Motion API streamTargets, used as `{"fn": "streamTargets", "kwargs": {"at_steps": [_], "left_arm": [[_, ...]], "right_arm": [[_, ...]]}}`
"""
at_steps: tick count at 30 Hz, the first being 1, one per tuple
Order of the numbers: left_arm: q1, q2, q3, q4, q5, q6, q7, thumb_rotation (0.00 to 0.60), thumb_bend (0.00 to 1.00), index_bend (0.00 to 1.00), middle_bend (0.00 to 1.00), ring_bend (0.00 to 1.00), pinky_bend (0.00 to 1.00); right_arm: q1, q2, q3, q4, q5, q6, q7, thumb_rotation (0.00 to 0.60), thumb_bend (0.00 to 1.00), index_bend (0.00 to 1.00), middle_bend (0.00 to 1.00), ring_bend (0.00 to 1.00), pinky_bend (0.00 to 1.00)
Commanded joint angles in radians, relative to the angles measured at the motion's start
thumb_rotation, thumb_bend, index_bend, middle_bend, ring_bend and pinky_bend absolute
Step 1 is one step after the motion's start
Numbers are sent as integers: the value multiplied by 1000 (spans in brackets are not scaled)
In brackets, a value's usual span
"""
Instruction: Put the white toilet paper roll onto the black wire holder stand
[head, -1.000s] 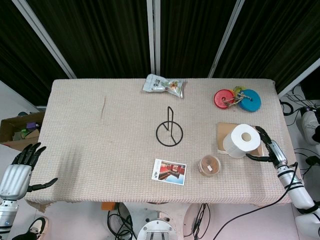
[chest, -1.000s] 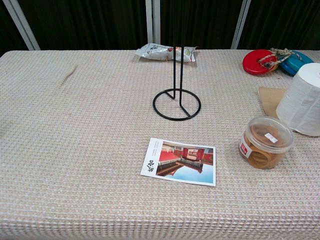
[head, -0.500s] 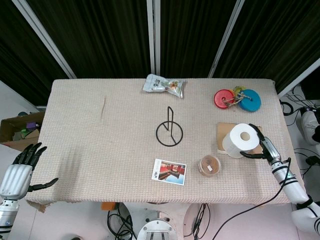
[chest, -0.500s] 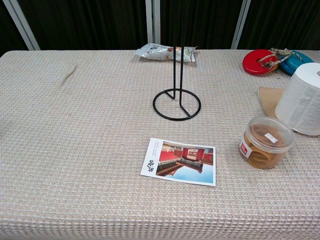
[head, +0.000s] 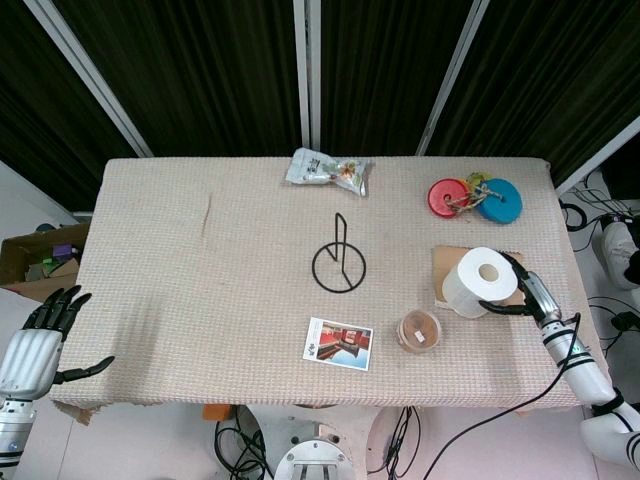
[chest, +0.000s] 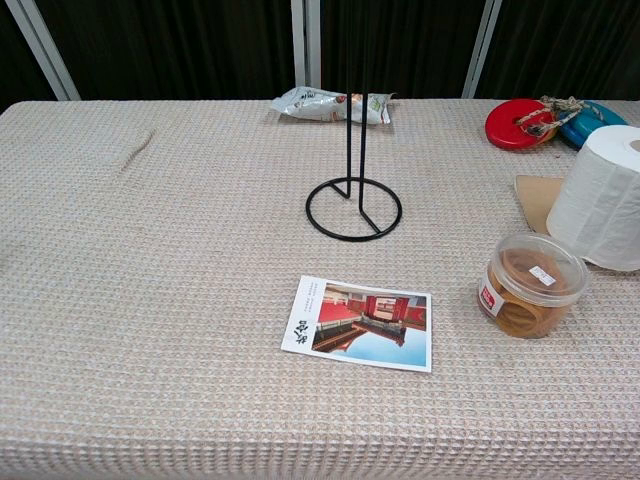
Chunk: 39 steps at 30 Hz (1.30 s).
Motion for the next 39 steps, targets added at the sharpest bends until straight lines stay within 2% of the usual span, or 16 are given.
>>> {"fn": "streamTargets", "kwargs": {"at_steps": [1,4,11,17,20,26,29,35,39], "left_arm": [[0,-1,0,2,0,0,-2,342,84,108,47,43,197],[0,-2,1,5,0,-2,-3,344,85,108,47,42,197],[-1,-4,2,6,1,-5,-2,341,85,108,47,42,197],[-2,-5,2,3,1,-5,2,342,84,108,47,43,197],[-4,-6,2,2,2,-8,3,343,84,108,47,43,197],[-4,-7,1,4,-1,-9,0,343,84,108,47,42,197],[-2,-8,1,9,-6,-10,-6,340,85,108,47,42,197],[0,-3,1,18,-9,-8,-23,344,85,109,47,42,197],[3,-2,-1,28,-13,-4,-39,344,84,108,47,42,197]], "right_arm": [[-17,15,26,-26,14,56,-17,600,201,575,465,356,357],[-28,55,67,-77,23,141,-26,600,198,575,465,357,357],[-19,236,163,-355,9,284,-58,600,192,575,467,358,357],[28,366,237,-607,13,280,-123,600,191,575,469,359,356],[62,396,274,-706,26,259,-189,600,191,575,468,359,357],[151,404,341,-853,107,153,-330,600,187,575,465,357,357],[198,390,369,-891,172,90,-418,600,188,576,464,357,357],[277,341,396,-917,277,-6,-584,600,176,576,464,356,357],[302,314,404,-925,320,-38,-644,600,176,576,463,356,357]]}}
